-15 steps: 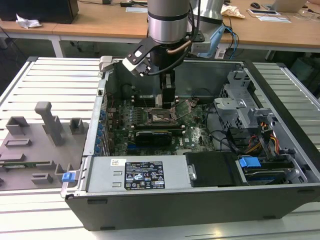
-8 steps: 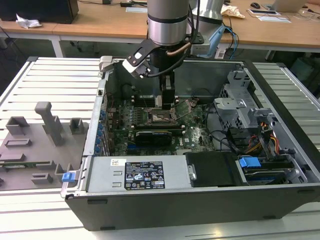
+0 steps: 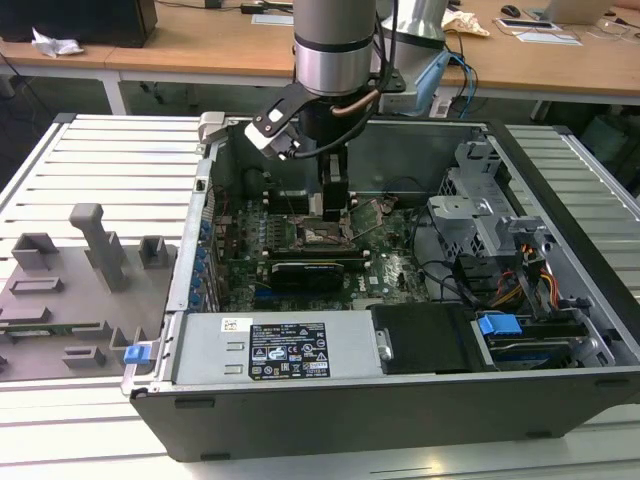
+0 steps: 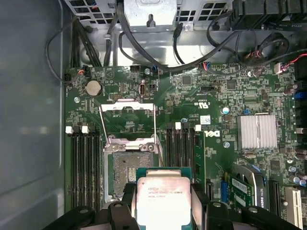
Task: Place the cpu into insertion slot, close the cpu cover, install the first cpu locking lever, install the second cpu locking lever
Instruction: 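Place the cpu into insertion slot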
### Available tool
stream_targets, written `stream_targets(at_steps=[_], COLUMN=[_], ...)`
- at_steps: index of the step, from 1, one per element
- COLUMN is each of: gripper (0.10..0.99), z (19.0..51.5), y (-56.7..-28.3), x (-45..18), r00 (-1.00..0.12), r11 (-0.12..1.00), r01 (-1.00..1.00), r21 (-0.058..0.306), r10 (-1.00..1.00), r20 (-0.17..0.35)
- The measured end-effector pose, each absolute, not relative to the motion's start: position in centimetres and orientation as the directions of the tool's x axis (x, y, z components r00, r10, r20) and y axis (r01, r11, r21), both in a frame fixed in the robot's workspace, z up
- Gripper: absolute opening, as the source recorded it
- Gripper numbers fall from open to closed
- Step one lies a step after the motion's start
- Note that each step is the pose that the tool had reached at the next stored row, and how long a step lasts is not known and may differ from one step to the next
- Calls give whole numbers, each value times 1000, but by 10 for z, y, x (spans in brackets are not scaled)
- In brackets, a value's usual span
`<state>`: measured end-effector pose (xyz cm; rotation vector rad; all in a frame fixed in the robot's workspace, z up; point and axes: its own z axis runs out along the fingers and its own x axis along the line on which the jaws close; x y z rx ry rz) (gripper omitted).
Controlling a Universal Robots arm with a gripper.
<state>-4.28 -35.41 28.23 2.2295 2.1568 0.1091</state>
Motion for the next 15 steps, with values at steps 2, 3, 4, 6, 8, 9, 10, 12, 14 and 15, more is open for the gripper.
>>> stream_targets(at_steps=[2, 3, 4, 6, 8, 9, 10, 12, 14, 15], gripper=[541, 541, 541, 541, 541, 541, 541, 541, 541, 541], z=[279, 277, 274, 270, 268, 267, 266, 263, 260, 259], y=[-353, -352, -351, -351, -351, -351, -351, -351, -351, -351], x=[-43, -43, -43, -43, -43, -43, -43, -43, -43, -43], r00=[33, 33, 32, 33, 33, 32, 32, 33, 32, 33], r11=[-34, -34, -34, -34, -34, -34, -34, -34, -34, -34], r01=[997, 997, 997, 997, 997, 997, 997, 997, 997, 997], r21=[73, 72, 70, 68, 68, 68, 68, 68, 68, 68], r10=[999, 999, 999, 999, 999, 999, 999, 999, 999, 999], r20=[24, 24, 24, 24, 23, 23, 23, 22, 22, 22])
